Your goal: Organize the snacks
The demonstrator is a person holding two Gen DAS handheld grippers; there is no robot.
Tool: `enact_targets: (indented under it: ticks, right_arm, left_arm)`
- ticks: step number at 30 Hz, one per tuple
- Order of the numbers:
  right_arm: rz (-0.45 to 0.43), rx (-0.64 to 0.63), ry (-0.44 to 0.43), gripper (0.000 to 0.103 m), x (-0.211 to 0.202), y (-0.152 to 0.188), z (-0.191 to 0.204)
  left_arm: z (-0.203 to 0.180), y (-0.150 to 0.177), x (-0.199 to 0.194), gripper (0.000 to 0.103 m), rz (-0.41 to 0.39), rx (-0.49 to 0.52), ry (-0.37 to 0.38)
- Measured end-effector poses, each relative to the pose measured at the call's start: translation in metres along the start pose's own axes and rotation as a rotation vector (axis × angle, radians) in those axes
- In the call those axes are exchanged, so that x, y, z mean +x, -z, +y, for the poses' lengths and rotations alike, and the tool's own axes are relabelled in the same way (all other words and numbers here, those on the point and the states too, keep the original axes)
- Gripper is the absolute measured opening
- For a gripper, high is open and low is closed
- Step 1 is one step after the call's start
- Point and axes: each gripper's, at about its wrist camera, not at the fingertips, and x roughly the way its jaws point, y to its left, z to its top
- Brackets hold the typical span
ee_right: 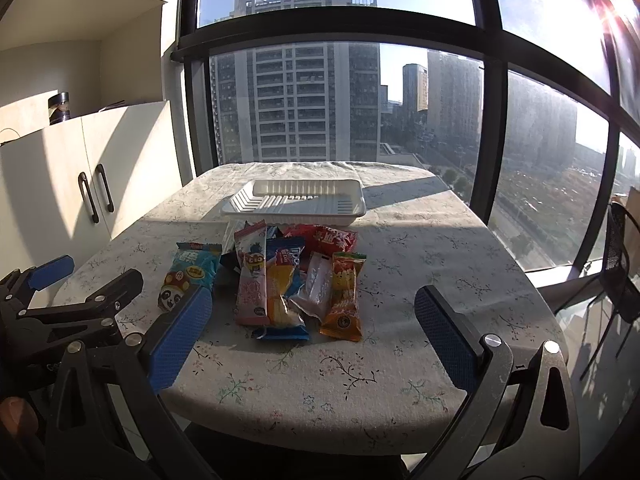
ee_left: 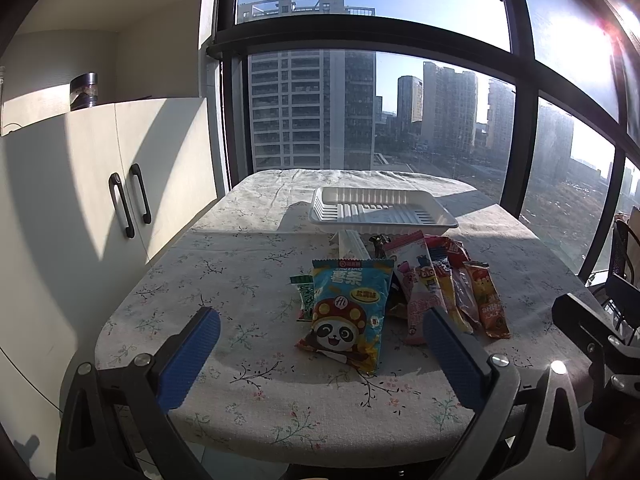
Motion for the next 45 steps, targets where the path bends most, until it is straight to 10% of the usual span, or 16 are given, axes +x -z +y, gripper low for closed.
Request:
enact_targets:
  ticks: [45]
  right_arm:
    - [0.032, -0.012, -0.004, 0.103, 0.0067, -0.0001, 0.0067]
  left_arm:
    - [-0.0024, 0.0024, 0.0021, 0.103, 0.007, 0.004, 0.0]
